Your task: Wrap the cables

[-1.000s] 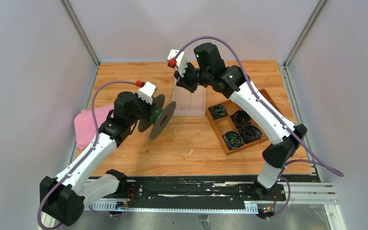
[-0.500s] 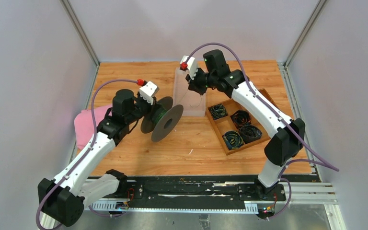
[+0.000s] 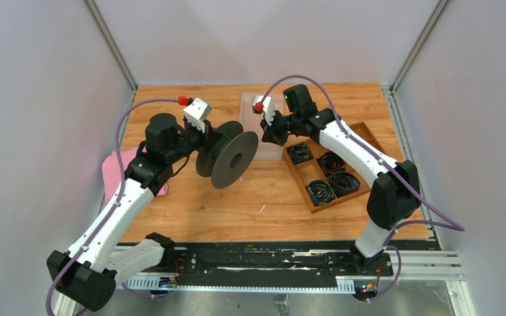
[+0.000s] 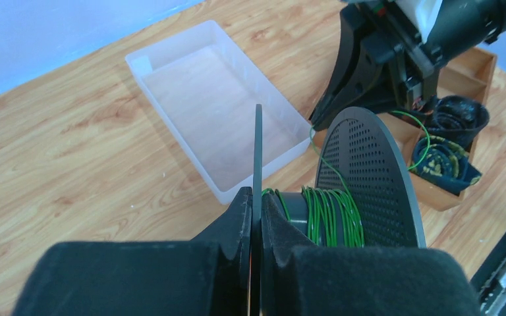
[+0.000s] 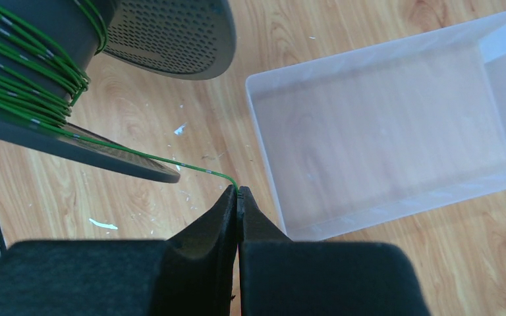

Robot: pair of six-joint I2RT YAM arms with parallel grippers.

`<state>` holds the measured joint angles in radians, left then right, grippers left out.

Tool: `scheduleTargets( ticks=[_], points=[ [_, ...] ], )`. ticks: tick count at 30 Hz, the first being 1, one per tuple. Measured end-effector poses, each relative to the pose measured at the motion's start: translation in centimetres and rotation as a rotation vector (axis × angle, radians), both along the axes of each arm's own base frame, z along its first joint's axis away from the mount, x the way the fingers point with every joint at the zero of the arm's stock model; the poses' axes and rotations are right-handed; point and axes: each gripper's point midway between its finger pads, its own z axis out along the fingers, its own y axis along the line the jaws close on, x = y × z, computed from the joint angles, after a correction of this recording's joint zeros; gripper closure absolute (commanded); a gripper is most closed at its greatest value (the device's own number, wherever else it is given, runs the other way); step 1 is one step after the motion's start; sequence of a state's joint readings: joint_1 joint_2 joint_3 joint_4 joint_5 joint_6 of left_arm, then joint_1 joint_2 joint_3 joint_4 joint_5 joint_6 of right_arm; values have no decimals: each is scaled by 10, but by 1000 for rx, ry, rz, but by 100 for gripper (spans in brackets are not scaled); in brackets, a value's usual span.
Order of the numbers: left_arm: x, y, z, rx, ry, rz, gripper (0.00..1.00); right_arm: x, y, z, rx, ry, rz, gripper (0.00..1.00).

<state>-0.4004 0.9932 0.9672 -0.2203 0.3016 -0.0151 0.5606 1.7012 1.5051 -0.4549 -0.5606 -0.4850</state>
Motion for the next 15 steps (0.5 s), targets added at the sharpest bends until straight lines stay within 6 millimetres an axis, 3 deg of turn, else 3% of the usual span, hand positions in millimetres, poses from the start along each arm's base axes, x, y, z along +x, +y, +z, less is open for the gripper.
scheduleTargets(
  ticks=[15],
  points=[
    [6, 9, 17, -103, 57, 89, 100, -16, 5, -14, 46, 47, 42, 99]
  ],
)
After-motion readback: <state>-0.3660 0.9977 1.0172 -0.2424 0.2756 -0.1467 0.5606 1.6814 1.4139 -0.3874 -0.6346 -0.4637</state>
